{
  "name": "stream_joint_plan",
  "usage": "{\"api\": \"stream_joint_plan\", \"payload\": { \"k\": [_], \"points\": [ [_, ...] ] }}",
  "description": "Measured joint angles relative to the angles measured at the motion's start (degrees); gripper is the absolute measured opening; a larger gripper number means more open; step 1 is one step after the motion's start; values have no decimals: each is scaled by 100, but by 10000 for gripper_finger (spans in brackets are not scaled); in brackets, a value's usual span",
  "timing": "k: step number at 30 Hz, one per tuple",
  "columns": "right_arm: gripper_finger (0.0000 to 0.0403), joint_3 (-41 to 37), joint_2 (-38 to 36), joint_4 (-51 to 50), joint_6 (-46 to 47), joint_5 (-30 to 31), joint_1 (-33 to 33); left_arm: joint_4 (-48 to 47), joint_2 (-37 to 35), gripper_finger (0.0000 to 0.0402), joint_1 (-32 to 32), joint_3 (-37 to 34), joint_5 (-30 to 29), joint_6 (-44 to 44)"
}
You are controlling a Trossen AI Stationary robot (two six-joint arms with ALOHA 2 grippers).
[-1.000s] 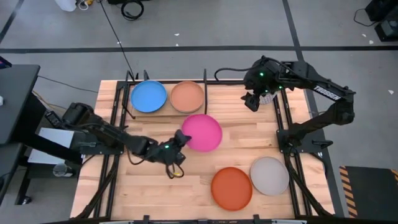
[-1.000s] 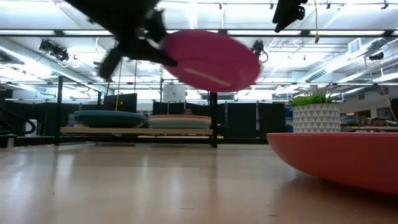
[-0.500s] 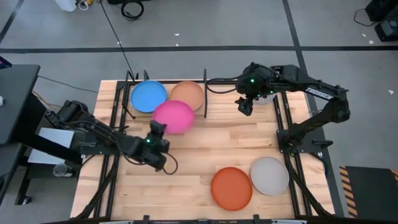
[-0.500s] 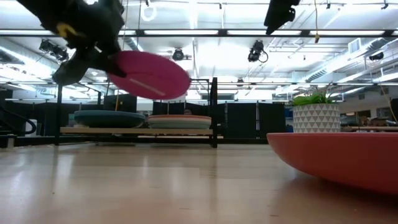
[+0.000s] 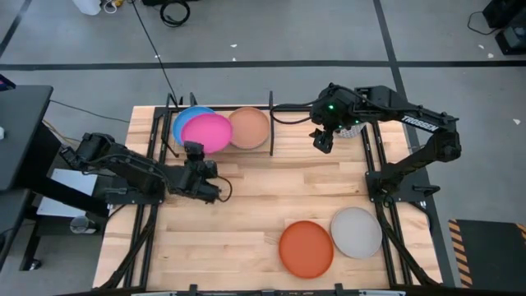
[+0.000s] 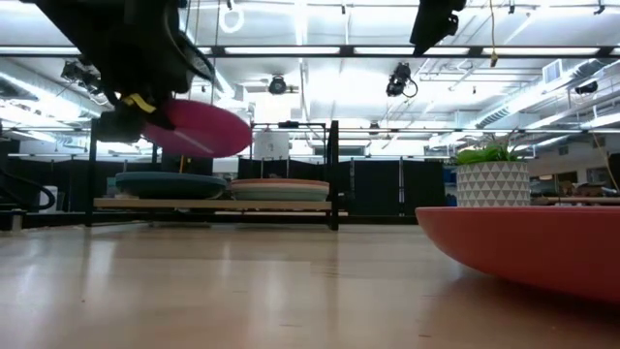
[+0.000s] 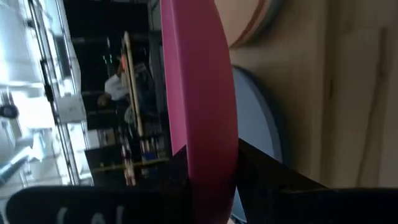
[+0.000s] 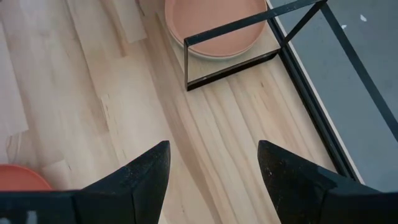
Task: Place and stack plates onto a shelf
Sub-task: Stack the pink plate on top of the light blue plate on the shelf
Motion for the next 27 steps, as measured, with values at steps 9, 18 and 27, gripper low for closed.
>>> {"api": "stream_joint_plan", "payload": {
  "k": [9, 18, 27],
  "points": [
    [249, 0, 0, 1, 0, 0, -2, 46, 6, 97, 764, -426, 180, 25],
    [249, 0, 0, 2, 2, -2, -2, 460, 7, 98, 1193, -699, 134, 297],
    [249, 0, 0, -2, 2, -4, -2, 1061, 7, 99, 1716, -699, 723, 730]
  ]
}}
